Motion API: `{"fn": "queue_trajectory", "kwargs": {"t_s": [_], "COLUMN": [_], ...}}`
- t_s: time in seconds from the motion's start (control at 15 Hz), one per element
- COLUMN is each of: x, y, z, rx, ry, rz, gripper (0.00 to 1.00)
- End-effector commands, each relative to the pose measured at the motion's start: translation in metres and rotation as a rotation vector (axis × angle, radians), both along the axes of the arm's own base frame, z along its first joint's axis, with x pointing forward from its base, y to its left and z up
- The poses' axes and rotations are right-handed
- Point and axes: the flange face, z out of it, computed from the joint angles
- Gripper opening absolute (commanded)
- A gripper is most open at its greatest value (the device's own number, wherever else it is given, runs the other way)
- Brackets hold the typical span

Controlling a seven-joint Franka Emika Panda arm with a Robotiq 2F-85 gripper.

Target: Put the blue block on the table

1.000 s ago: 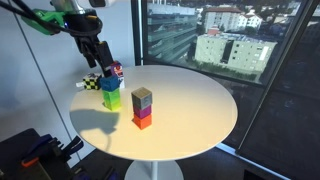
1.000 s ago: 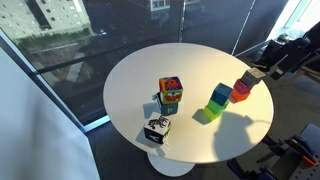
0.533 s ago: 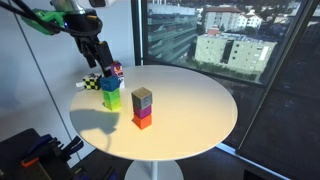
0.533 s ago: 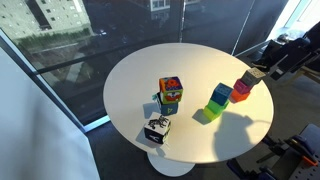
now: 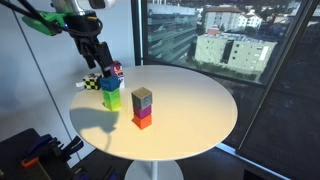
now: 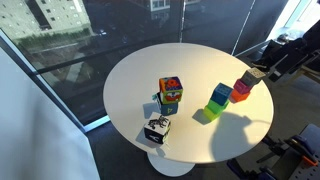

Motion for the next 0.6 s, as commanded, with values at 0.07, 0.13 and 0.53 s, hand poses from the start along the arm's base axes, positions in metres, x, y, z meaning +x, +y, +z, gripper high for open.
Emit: {"fn": "queue_trajectory", "kwargs": {"t_s": [0.07, 0.13, 0.53], "x": [0.02, 0.023, 0.054], "y": [0.008, 0.009, 0.023], "z": [0.001, 0.0, -0.01], "rx": [-0.016, -0.022, -0.028], "ry": [0.002, -0.002, -0.013], "rz": [0.0, -0.002, 0.019], "gripper": [1.0, 1.0, 1.0]}}
